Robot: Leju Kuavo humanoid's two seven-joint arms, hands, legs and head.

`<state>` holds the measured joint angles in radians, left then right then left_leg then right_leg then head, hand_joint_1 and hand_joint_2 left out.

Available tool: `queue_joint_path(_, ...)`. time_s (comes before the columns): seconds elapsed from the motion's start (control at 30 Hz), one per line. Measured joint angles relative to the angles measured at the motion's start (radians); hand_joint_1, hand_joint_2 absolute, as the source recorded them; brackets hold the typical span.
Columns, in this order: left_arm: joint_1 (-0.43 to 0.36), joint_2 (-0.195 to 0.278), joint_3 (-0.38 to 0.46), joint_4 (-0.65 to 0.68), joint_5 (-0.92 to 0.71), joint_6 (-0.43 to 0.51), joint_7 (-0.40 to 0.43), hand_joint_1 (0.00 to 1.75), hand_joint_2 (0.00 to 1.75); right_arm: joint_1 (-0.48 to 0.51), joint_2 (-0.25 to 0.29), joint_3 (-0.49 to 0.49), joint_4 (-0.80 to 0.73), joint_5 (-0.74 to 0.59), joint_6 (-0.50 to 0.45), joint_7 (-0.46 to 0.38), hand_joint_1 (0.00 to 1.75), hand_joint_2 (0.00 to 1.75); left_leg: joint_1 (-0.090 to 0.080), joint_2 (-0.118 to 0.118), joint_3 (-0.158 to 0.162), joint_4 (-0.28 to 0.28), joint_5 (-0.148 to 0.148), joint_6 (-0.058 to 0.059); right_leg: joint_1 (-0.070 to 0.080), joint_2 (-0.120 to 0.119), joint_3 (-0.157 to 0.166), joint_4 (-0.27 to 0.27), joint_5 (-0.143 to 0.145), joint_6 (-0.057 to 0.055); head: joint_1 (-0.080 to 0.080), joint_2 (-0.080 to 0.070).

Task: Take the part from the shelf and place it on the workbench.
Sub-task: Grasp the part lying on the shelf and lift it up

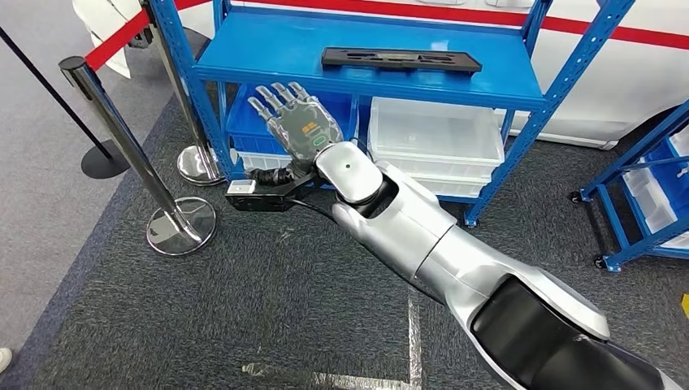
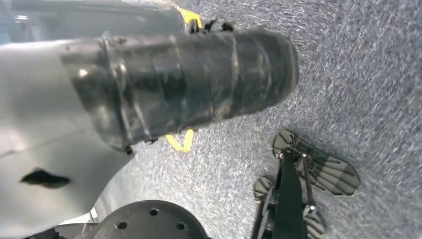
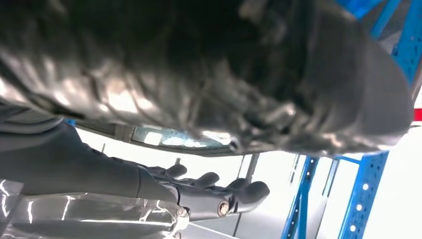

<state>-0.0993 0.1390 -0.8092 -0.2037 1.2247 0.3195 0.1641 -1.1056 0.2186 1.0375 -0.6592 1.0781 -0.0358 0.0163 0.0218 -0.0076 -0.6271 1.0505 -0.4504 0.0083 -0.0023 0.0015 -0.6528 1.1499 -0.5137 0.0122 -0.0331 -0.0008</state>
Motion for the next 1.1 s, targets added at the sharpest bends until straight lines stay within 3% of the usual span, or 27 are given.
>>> queue_joint_path(0.07,-0.001,0.001,0.0,0.0,0.0,0.0,0.0,0.0,0.0,-0.002,-0.001,0.002,0.0,0.0,0.003,0.0,0.0,0.0,-0.003,0.0,-0.001,0.0,0.0,0.005,0.0,-0.001,-0.064,0.128,-0.051,0.003,0.001,0.0)
queue_joint_path(0.1,-0.001,0.002,0.0,0.001,0.0,0.0,0.0,0.0,0.0,-0.002,-0.002,0.005,0.0,0.0,0.006,0.0,0.0,0.0,-0.005,0.0,0.0,0.0,-0.001,0.006,0.0,0.0,-0.084,0.164,-0.055,0.001,0.001,0.0)
queue_joint_path(0.13,-0.001,0.002,0.0,0.001,0.0,0.0,0.0,0.0,0.0,-0.001,-0.002,0.009,0.0,0.0,0.009,0.0,0.0,0.0,-0.007,-0.001,0.001,0.0,-0.001,0.007,0.002,0.0,-0.088,0.165,-0.04,-0.003,0.001,0.0)
queue_joint_path(0.2,-0.001,0.002,0.0,0.002,-0.002,0.001,0.0,0.0,0.0,-0.002,-0.003,0.016,0.0,0.0,0.013,0.0,0.0,0.0,-0.012,-0.002,0.005,0.0,-0.003,0.008,0.01,0.001,-0.047,0.065,0.029,-0.021,0.001,0.0)
queue_joint_path(0.27,-0.001,0.001,-0.001,0.003,-0.004,0.004,0.0,0.0,0.0,-0.003,-0.003,0.018,0.0,0.0,0.016,-0.001,0.0,0.0,-0.013,-0.002,0.006,-0.004,-0.002,0.006,0.02,0.002,0.009,-0.059,0.076,-0.045,-0.002,0.0)
queue_joint_path(0.3,-0.002,0.002,-0.001,0.003,-0.005,0.007,0.0,0.0,0.0,-0.004,-0.003,0.019,0.0,0.0,0.016,-0.002,0.0,0.0,-0.011,-0.001,0.004,-0.006,0.0,0.003,0.024,0.002,0.025,-0.095,0.083,-0.052,-0.003,0.0)
queue_joint_path(0.37,-0.002,0.003,-0.001,0.004,-0.007,0.014,0.0,0.0,0.0,-0.005,-0.004,0.019,0.0,0.001,0.017,-0.005,0.0,0.0,-0.008,0.0,0.002,-0.012,0.003,-0.007,0.029,0.003,0.034,-0.118,0.084,-0.056,-0.001,0.0)
queue_joint_path(0.43,-0.001,0.003,-0.002,0.004,-0.01,0.02,0.001,0.0,0.0,-0.004,-0.007,0.019,0.0,0.002,0.017,-0.008,0.0,0.0,-0.007,0.002,-0.003,-0.001,-0.006,-0.017,0.022,0.002,0.041,-0.132,0.09,-0.054,0.001,0.0)
queue_joint_path(0.47,-0.002,0.002,-0.002,0.004,-0.011,0.022,0.001,0.0,0.0,-0.004,-0.008,0.019,0.0,0.002,0.018,-0.009,0.0,0.0,-0.008,0.003,-0.016,0.027,-0.025,-0.022,0.016,0.001,0.046,-0.139,0.093,-0.054,-0.001,0.0)
queue_joint_path(0.57,-0.003,0.001,-0.004,0.004,-0.016,0.025,0.0,0.0,0.0,-0.002,-0.011,0.019,0.002,0.002,0.026,-0.014,0.0,0.0,-0.005,0.004,-0.096,0.197,-0.105,-0.032,0.013,-0.001,0.049,-0.142,0.094,-0.055,-0.003,0.0)
queue_joint_path(0.63,-0.001,0.001,-0.004,0.004,-0.017,0.027,0.001,0.0,0.0,0.003,-0.014,0.019,0.003,0.002,0.032,-0.015,0.0,0.0,-0.004,0.004,-0.121,0.243,-0.103,-0.036,0.013,0.0,0.049,-0.138,0.092,-0.055,-0.003,0.0)
queue_joint_path(0.7,0.001,0.001,-0.004,0.004,-0.019,0.031,0.005,0.0,0.0,0.005,-0.018,0.019,0.004,0.002,0.034,-0.016,0.0,0.0,-0.002,0.005,-0.078,0.152,-0.04,-0.038,0.012,0.002,0.048,-0.129,0.086,-0.051,-0.003,0.0)
queue_joint_path(0.77,-0.002,0.002,-0.005,0.004,-0.024,0.038,0.009,0.0,0.0,0.004,-0.024,0.019,0.005,0.002,0.037,-0.016,0.0,0.0,-0.005,0.004,-0.018,0.037,0.0,-0.033,0.014,0.003,0.045,-0.116,0.077,-0.043,-0.004,0.0)
queue_joint_path(0.8,-0.003,0.002,-0.006,0.004,-0.027,0.041,0.01,0.0,0.0,0.003,-0.028,0.019,0.005,0.002,0.039,-0.015,0.0,0.0,-0.007,0.003,-0.002,0.005,0.005,-0.028,0.016,0.003,0.042,-0.112,0.074,-0.039,-0.004,0.0)
queue_joint_path(0.93,-0.005,0.003,-0.008,0.004,-0.04,0.06,0.03,0.0,0.0,-0.001,-0.049,0.019,0.004,0.0,0.051,-0.013,0.0,0.0,-0.006,0.002,0.003,-0.01,0.004,-0.006,0.016,0.002,0.034,-0.098,0.063,-0.025,-0.005,0.0)
queue_joint_path(1.0,-0.004,0.007,-0.008,0.004,-0.045,0.078,0.049,0.0,0.0,-0.005,-0.065,0.019,0.004,-0.003,0.056,-0.008,0.0,0.0,-0.002,0.003,0.006,-0.013,0.006,0.003,0.013,0.003,0.0,-0.024,0.019,-0.013,-0.001,0.0)
queue_joint_path(1.07,-0.004,0.013,-0.008,0.005,-0.048,0.095,0.065,0.0,0.0,-0.008,-0.079,0.019,0.004,-0.006,0.063,-0.005,0.0,0.0,-0.002,0.003,0.006,-0.013,0.006,0.008,0.007,0.002,-0.064,0.11,-0.039,-0.005,0.002,0.0)
queue_joint_path(1.1,-0.004,0.016,-0.008,0.005,-0.049,0.101,0.071,0.0,0.0,-0.007,-0.085,0.019,0.004,-0.008,0.066,-0.004,0.0,0.0,-0.002,0.002,0.006,-0.013,0.005,0.009,0.005,0.002,-0.091,0.162,-0.052,-0.004,0.002,0.0)
